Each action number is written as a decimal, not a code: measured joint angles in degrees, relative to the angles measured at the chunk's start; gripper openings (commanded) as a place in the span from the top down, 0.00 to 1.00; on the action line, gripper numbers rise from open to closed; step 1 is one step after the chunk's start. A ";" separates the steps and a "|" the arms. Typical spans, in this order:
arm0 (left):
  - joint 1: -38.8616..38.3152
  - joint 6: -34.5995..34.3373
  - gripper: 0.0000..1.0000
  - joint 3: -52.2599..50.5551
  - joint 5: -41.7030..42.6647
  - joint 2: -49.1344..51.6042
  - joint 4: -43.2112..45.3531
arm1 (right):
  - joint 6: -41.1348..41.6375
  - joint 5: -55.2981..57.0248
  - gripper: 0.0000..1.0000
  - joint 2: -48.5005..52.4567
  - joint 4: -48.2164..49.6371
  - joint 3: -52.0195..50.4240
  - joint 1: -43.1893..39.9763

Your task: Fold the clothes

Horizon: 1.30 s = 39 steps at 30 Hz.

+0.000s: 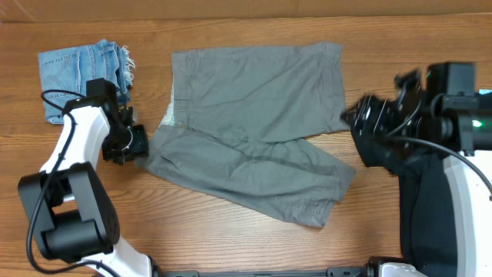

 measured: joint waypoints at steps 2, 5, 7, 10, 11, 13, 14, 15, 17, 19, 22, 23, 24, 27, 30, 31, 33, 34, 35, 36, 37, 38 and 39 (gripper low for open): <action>0.02 0.44 0.96 0.00 1.29 0.68 -0.04 | -0.52 1.66 0.20 0.87 -1.77 -4.57 1.44; 0.04 0.72 0.96 0.09 2.99 0.79 -0.81 | -0.68 2.51 0.25 1.64 -0.87 -11.91 4.57; 0.04 0.72 0.96 0.59 3.43 0.79 -2.03 | -0.46 2.58 0.27 1.70 1.42 -18.14 7.39; 0.04 0.74 0.96 2.01 3.91 0.76 -3.34 | 1.22 2.19 0.32 1.84 4.96 -25.92 11.63; 0.04 0.74 0.96 2.49 4.02 0.76 -3.69 | 2.23 2.10 0.32 1.86 6.38 -28.06 12.81; 0.04 0.74 0.96 3.26 4.15 0.76 -4.22 | 4.55 2.16 0.35 1.88 8.92 -31.91 14.97; 0.04 0.76 0.96 3.52 4.17 0.76 -4.42 | 6.21 2.21 0.37 1.88 10.99 -33.83 15.87; 0.04 0.76 0.96 3.65 4.20 0.76 -4.46 | 7.43 2.21 0.38 1.88 12.81 -35.32 16.48; 0.04 0.81 0.96 3.74 4.31 0.76 -4.55 | 9.90 2.32 0.49 1.88 17.20 -38.10 17.40; 0.04 0.92 0.96 3.74 4.33 0.76 -4.57 | 11.78 2.23 0.66 1.95 20.11 -40.19 17.94; 0.04 0.92 0.96 3.76 4.28 0.76 -4.81 | 13.03 1.60 0.89 1.95 20.35 -41.29 18.03; 0.04 0.92 0.96 3.76 4.20 0.76 -4.94 | 12.94 0.87 0.95 1.95 20.48 -41.29 18.01; 0.04 0.92 0.96 3.76 4.07 0.76 -5.05 | 12.61 -0.39 0.96 1.92 20.52 -41.29 18.01; 0.04 0.92 0.96 3.82 3.56 0.76 -5.62 | 10.36 -5.01 0.96 1.84 16.31 -41.07 18.43; 0.11 0.92 0.96 4.15 2.25 0.76 -6.73 | 8.11 -7.82 0.96 1.64 7.28 -40.65 20.48; 0.17 0.90 0.96 4.35 1.66 0.76 -7.04 | 7.65 -8.28 0.96 1.57 5.35 -40.52 21.59; 0.59 0.87 0.96 5.01 0.57 0.76 -7.61 | 7.98 -8.28 0.77 1.49 3.04 -40.28 24.11; 0.79 0.83 0.96 5.38 0.04 0.76 -8.00 | 8.41 -7.67 0.69 1.46 2.29 -40.24 25.14; 0.98 0.70 0.96 5.79 -0.57 0.76 -8.37 | 9.49 -6.73 0.61 1.42 1.81 -40.22 26.27; 1.29 0.68 0.96 6.40 -1.16 0.76 -8.85 | 11.19 -5.22 0.55 1.38 1.79 -40.19 27.23; 1.60 0.68 0.96 6.93 -1.64 0.76 -9.14 | 13.09 -3.43 0.48 1.36 2.47 -40.19 27.76; 1.77 0.68 0.96 7.39 -2.01 0.76 -9.35 | 14.71 -1.73 0.43 1.31 3.56 -40.19 27.82; 2.01 0.68 0.96 7.82 -2.29 0.76 -9.57 | 16.06 0.07 0.38 1.31 5.01 -40.17 27.82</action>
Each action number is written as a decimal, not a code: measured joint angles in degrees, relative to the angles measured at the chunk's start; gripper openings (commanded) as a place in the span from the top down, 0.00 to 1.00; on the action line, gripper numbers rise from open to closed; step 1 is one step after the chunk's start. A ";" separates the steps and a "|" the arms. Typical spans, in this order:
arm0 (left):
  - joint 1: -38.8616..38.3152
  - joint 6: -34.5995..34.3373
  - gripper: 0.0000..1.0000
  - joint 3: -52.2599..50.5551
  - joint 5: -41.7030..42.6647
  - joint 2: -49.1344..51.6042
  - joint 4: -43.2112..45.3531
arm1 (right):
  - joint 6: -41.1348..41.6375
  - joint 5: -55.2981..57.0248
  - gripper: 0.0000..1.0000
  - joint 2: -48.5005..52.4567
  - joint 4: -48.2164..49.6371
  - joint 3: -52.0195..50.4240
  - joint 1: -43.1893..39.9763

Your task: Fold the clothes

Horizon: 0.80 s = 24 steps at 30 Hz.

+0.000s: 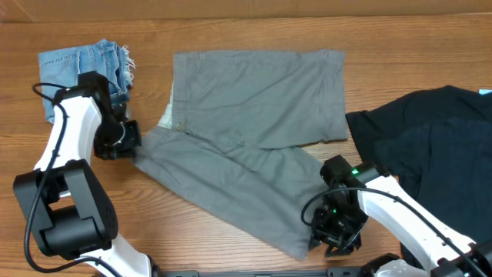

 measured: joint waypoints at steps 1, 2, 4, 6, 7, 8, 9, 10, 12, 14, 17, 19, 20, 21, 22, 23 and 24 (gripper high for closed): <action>0.07 0.00 0.95 0.35 -0.26 0.00 -0.17 | 1.64 1.66 0.35 0.00 1.64 0.00 -0.20; 0.24 0.00 0.90 0.57 -0.44 0.00 -0.22 | 2.99 3.21 0.33 -0.02 3.63 0.02 -0.55; 0.31 -0.15 0.83 0.79 -0.68 0.00 -0.44 | 4.76 4.72 0.30 -0.04 6.73 0.04 -1.55; 0.31 -0.15 0.78 0.81 -1.18 0.00 -0.85 | 6.05 5.99 0.30 -0.04 9.81 0.09 -3.63; 0.31 -0.17 0.76 0.81 -1.27 0.00 -0.98 | 6.40 6.27 0.31 -0.04 11.10 0.09 -4.83; 0.31 -0.20 0.75 0.81 -1.40 0.00 -1.03 | 6.84 6.64 0.33 -0.04 12.15 0.09 -6.32; 0.31 -0.17 0.75 0.81 -1.44 0.00 -1.03 | 7.23 7.13 0.35 -0.04 13.49 0.09 -8.02; 0.31 -0.20 0.74 0.81 -1.49 0.00 -1.01 | 7.48 7.52 0.35 -0.04 14.38 0.09 -9.35; 0.31 -0.17 0.73 0.81 -1.62 0.00 -1.01 | 7.87 8.35 0.35 -0.04 16.22 0.09 -12.59; 0.31 -0.20 0.73 0.81 -1.62 0.00 -1.03 | 8.09 9.40 0.35 -0.04 17.35 0.09 -14.93; 0.31 -0.20 0.73 0.81 -1.62 0.00 -1.01 | 8.35 10.67 0.36 -0.04 19.69 0.07 -16.94; 0.31 -0.20 0.73 0.81 -1.62 0.00 -1.05 | 8.35 10.95 0.39 0.42 22.14 -0.17 -17.05; 0.31 -0.20 0.72 0.81 -1.62 0.00 -1.03 | 8.37 11.06 0.40 1.16 23.67 -0.48 -17.05; 0.31 -0.20 0.72 0.81 -1.62 0.00 -1.05 | 8.35 11.08 0.41 1.97 24.52 -0.72 -17.05; 0.31 -0.20 0.71 0.81 -1.64 0.00 -1.03 | 8.46 11.28 0.44 2.97 25.66 -1.03 -17.05; 0.31 -0.20 0.71 0.81 -1.64 0.00 -1.03 | 8.52 11.61 0.46 4.11 26.82 -1.27 -17.05; 0.31 -0.20 0.71 0.81 -1.62 0.00 -1.03 | 8.72 11.91 0.55 5.35 27.87 -1.42 -17.05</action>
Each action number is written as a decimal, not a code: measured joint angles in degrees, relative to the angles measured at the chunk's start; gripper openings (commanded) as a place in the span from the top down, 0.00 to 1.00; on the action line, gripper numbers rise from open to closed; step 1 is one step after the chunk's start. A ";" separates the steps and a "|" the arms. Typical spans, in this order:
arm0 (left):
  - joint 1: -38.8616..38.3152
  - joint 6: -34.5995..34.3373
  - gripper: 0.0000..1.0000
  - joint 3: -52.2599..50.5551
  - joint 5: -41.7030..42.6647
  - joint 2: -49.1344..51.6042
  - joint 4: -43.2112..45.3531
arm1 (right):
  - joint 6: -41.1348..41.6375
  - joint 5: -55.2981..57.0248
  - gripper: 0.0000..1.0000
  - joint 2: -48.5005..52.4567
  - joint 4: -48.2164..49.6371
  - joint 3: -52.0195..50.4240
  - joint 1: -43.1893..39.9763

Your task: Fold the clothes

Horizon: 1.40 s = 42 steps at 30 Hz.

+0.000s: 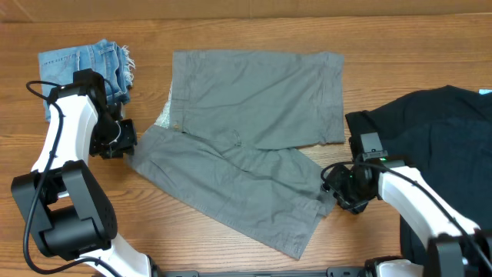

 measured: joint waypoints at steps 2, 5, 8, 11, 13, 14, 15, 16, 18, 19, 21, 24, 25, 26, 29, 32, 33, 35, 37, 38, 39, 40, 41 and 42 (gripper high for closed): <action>0.00 0.00 0.72 0.00 -0.02 0.00 -0.02 | 0.33 0.17 0.79 0.96 0.52 0.15 0.00; 0.00 0.00 0.72 0.02 -0.13 0.00 -0.15 | 0.07 0.22 0.94 1.53 0.79 0.09 -0.04; 0.00 0.00 0.72 0.02 -0.20 0.00 -0.20 | -0.70 0.20 0.95 1.53 -0.33 0.70 -0.02; 0.00 0.00 0.72 0.02 -0.20 0.00 -0.17 | -1.70 0.39 0.95 1.16 -4.22 2.16 -0.04; 0.00 0.00 0.72 0.02 -0.20 0.00 -0.20 | -2.47 1.01 0.94 0.52 -6.99 4.00 -0.04; 0.00 0.00 0.72 0.02 -0.20 0.00 -0.17 | -2.82 1.73 0.92 0.15 -8.37 5.27 -0.04; 0.00 0.00 0.72 0.02 -0.20 0.00 -0.17 | -2.99 2.21 0.87 -0.26 -9.40 6.54 -0.04; 0.00 0.00 0.73 0.02 -0.20 0.00 -0.20 | -3.19 3.10 0.86 -0.66 -10.23 7.65 -0.04; 0.00 0.00 0.73 0.02 -0.20 0.00 -0.20 | -3.50 4.70 0.89 -1.31 -10.29 9.29 -0.04; 0.00 0.00 0.73 0.02 -0.20 0.00 -0.20 | -3.41 5.46 0.89 -1.44 -10.03 9.66 -0.07; 0.00 0.00 0.73 0.02 -0.20 0.00 -0.20 | -2.93 6.51 0.62 -1.51 -9.01 9.77 -0.48; 0.00 0.00 0.73 0.02 -0.22 0.00 -0.20 | -2.05 7.15 0.40 -1.51 -7.87 9.79 -2.47; 0.00 0.00 0.73 0.02 -0.22 0.00 -0.17 | -1.88 7.15 0.38 -1.51 -8.13 9.79 -3.10; 0.00 0.00 0.73 0.02 -0.20 0.00 -0.20 | -1.90 7.08 0.37 -1.51 -8.57 9.79 -3.63; 0.00 0.00 0.72 0.02 -0.22 0.00 -0.20 | -2.23 7.10 0.36 -1.51 -9.33 9.79 -4.46; 0.00 0.00 0.72 0.02 -0.20 0.00 -0.15 | -3.04 7.10 0.36 -1.51 -7.65 9.40 -4.46; 0.00 0.00 0.72 0.02 -0.20 0.00 -0.15 | -3.17 7.06 0.37 -1.51 -6.47 8.81 -4.46; 0.00 0.00 0.72 0.02 -0.20 0.00 -0.13 | -3.41 7.04 0.37 -1.51 -4.59 7.19 -4.46; 0.00 0.00 0.72 0.02 -0.20 0.00 -0.13 | -3.58 6.32 0.37 -1.51 -4.00 5.60 -4.46; 0.00 0.00 0.72 0.02 -0.20 0.00 -0.13 | -3.63 5.73 0.37 -1.49 -4.26 4.74 -4.46; 0.00 0.00 0.72 0.02 -0.20 0.00 -0.15 | -3.76 4.85 0.36 -1.49 -5.01 4.00 -4.46; 0.00 0.00 0.72 0.02 -0.20 0.00 -0.15 | -3.85 4.07 0.36 -1.49 -5.97 3.30 -4.46; 0.00 0.00 0.72 0.02 -0.17 0.00 -0.15 | -4.09 3.39 0.36 -1.49 -6.80 2.75 -4.46; 0.00 0.00 0.72 0.02 -0.20 0.00 -0.13 | -4.44 2.95 0.36 -1.49 -7.34 2.27 -4.46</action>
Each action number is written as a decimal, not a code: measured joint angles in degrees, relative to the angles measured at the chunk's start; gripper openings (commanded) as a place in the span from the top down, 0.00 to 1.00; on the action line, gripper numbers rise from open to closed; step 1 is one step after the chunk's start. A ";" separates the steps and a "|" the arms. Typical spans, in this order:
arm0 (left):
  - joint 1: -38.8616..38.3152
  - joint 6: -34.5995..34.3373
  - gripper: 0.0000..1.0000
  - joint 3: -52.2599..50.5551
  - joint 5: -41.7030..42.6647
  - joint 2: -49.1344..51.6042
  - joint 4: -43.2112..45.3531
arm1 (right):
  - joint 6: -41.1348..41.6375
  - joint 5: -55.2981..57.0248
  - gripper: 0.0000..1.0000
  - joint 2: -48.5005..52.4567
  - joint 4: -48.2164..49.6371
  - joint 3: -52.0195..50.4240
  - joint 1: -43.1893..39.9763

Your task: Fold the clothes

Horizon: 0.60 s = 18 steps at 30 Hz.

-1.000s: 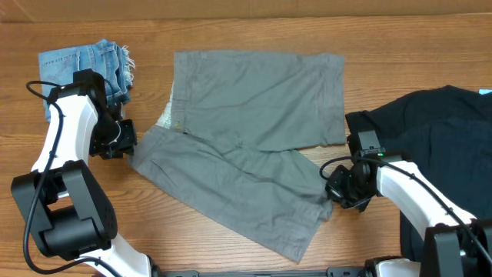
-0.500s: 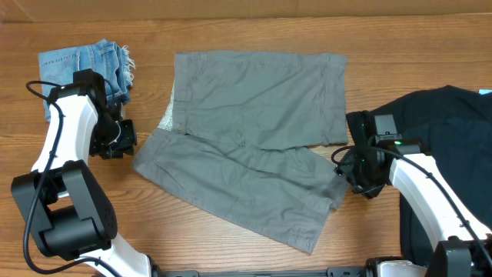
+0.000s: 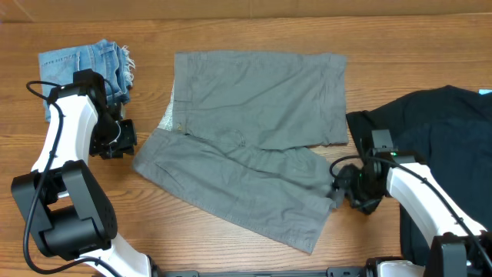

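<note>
Grey shorts [image 3: 254, 100] lie spread across the middle of the table. One leg lies flat along the top. The other leg [image 3: 238, 192] slants down to the right. My left gripper [image 3: 129, 143] sits at the waist corner on the left side, its fingers meeting the cloth edge and seemingly shut on it. My right gripper [image 3: 337, 192] is at the hem of the slanted leg, shut on the blurred cloth there.
A folded piece of blue denim [image 3: 81, 68] lies at the back left, just behind my left arm. A black garment [image 3: 438, 146] covers the right side of the wooden table [image 3: 231, 23], partly under my right arm.
My right gripper has shifted a little right and up with the lower leg's hem. That leg now lies slightly more stretched out. The left gripper has hardly moved.
At first my right arm was up at the right edge and my left gripper held the waist corner. Then the right gripper was down at the lower leg's bottom end, the black garment uncovered. It then held the hem further right, and the leg now lies flatter.
</note>
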 measured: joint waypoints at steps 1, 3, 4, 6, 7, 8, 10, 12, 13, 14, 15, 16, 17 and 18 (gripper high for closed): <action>0.00 0.00 0.72 0.00 0.00 0.00 0.00 | -0.15 -0.35 0.40 0.00 -0.17 -0.26 0.00; 0.00 0.00 0.72 0.00 0.00 0.00 0.00 | -0.50 -0.98 0.51 0.00 -0.02 -0.48 0.00; 0.00 0.00 0.72 0.00 0.02 0.00 -0.02 | -0.68 -1.27 0.54 0.00 0.63 -0.50 0.00; 0.00 0.00 0.72 0.00 0.02 0.00 -0.02 | -1.03 -1.49 0.55 0.00 2.89 -0.81 0.02; 0.00 0.00 0.73 0.00 0.02 0.00 -0.02 | -1.07 -1.53 0.55 0.00 4.57 -1.16 0.00; 0.00 0.00 0.73 0.00 0.02 0.00 -0.02 | -1.16 -1.53 0.55 0.00 6.21 -1.60 0.00; 0.00 0.00 0.73 0.00 0.00 0.00 -0.04 | -1.27 -1.51 0.55 0.00 8.46 -2.78 0.00; 0.00 0.00 0.73 0.00 0.00 0.00 -0.20 | -0.96 -1.60 0.57 0.00 9.94 -4.24 0.00; 0.00 0.00 0.73 0.00 0.02 0.00 -0.31 | -0.81 -1.70 0.63 -0.24 10.34 -4.44 -0.07; 0.00 0.00 0.73 0.00 0.02 0.00 -0.33 | -0.55 -1.70 0.75 -0.26 10.71 -4.55 -0.04; 0.00 0.00 0.73 0.02 0.02 0.00 -0.33 | -0.28 -1.70 0.85 -0.26 11.08 -4.66 -0.04; 0.00 0.00 0.73 0.02 0.02 0.00 -0.35 | -0.04 -1.68 0.92 -0.26 11.52 -4.79 -0.07; 0.00 0.00 0.73 0.02 0.02 0.00 -0.33 | 0.24 -1.70 0.96 -0.15 11.63 -4.92 -0.07; 0.00 0.00 0.73 0.04 0.00 0.00 -0.33 | 0.31 -1.92 0.96 -0.02 11.32 -4.92 -0.07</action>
